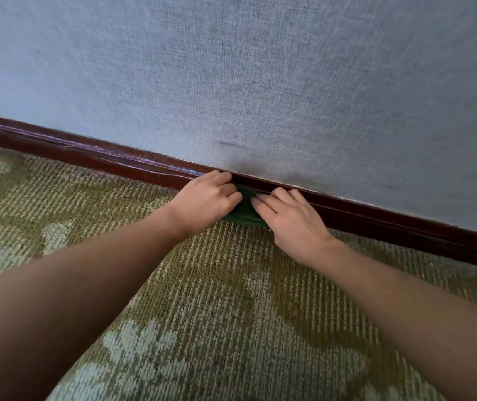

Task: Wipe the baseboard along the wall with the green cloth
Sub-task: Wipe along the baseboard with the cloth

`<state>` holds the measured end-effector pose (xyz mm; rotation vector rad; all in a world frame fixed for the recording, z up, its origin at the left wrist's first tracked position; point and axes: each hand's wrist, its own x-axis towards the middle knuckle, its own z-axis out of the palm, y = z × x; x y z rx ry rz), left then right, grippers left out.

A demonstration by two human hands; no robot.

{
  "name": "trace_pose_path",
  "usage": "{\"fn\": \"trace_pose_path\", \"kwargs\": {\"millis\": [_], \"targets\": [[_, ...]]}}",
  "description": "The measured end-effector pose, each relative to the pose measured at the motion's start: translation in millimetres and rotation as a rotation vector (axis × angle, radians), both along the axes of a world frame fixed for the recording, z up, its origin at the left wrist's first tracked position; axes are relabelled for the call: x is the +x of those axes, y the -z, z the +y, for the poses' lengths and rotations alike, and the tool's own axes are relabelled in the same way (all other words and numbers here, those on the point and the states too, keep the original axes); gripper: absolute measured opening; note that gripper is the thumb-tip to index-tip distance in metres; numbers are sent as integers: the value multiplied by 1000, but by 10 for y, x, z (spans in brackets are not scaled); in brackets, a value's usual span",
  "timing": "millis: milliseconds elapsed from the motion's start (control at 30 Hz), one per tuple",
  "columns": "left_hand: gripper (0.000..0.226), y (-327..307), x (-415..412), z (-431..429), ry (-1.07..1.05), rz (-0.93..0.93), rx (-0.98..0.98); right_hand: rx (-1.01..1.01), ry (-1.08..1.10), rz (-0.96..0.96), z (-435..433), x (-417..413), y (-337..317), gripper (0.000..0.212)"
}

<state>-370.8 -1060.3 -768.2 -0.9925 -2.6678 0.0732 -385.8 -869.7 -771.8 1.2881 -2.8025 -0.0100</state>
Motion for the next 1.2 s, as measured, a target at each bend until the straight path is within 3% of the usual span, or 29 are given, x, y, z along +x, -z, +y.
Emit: {"fn": "trace_pose_path", "kwargs": {"millis": [233,533,733,867,1200], "targets": [[21,-48,-64,51,-51,-16,-21,74,28,-22,-2,-70,12,56],[23,-74,-49,-75,-133,-73,28,0,90,-163,-266,-130,-55,57],[15,-8,54,-39,-14,-64,31,201,-72,35,-88,-25,-97,50],[16,19,-33,142,-1,-35,63,291,-16,73,118,-92,-131,55],[16,89,-43,111,-25,-51,68,223,100,27,-43,-51,-26,51]]}}
